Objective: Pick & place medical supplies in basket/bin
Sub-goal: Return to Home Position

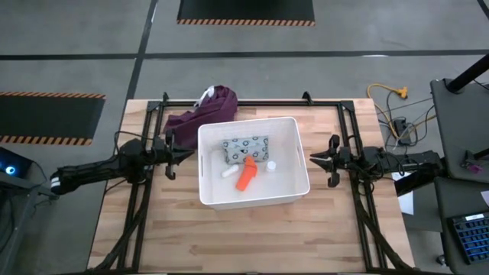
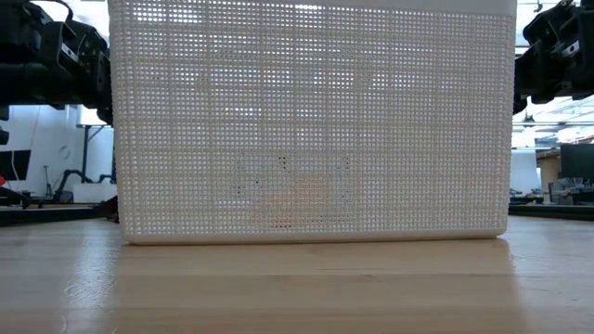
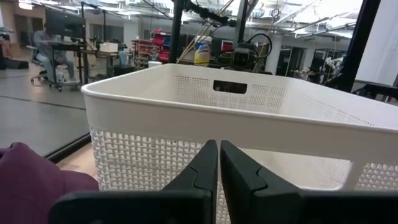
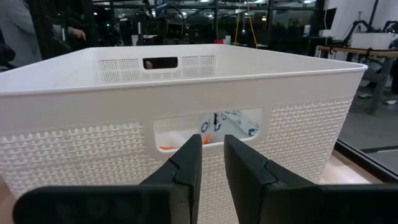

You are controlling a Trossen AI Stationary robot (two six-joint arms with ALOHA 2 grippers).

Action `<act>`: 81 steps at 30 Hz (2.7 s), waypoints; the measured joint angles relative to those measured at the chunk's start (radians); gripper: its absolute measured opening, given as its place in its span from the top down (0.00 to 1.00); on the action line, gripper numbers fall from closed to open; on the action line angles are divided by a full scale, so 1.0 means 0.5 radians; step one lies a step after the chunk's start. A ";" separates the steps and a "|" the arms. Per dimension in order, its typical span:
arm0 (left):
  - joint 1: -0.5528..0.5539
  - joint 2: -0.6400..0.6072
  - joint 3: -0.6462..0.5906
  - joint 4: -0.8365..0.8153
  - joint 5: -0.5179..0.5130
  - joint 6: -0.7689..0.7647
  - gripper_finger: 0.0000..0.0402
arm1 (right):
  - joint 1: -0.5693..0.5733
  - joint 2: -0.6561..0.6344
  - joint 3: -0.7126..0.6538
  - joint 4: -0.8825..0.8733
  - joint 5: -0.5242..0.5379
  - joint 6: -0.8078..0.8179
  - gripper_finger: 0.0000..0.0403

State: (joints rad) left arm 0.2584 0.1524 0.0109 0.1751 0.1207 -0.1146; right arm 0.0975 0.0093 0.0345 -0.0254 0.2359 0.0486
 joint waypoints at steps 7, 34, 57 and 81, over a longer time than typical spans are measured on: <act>0.000 0.001 0.000 -0.001 0.000 0.000 1.00 | 0.001 0.000 0.000 0.000 0.000 -0.001 0.85; 0.000 0.001 0.000 0.000 -0.001 0.000 1.00 | 0.001 0.000 0.002 0.000 0.001 0.005 0.82; 0.000 0.001 0.000 0.000 -0.002 0.000 1.00 | 0.000 0.001 0.002 0.001 0.001 0.003 0.83; 0.000 0.001 0.000 0.000 -0.001 0.001 1.00 | 0.000 0.000 0.002 0.000 0.001 0.003 0.82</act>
State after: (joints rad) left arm 0.2584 0.1528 0.0109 0.1752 0.1200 -0.1143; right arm 0.0975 0.0095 0.0353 -0.0254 0.2363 0.0500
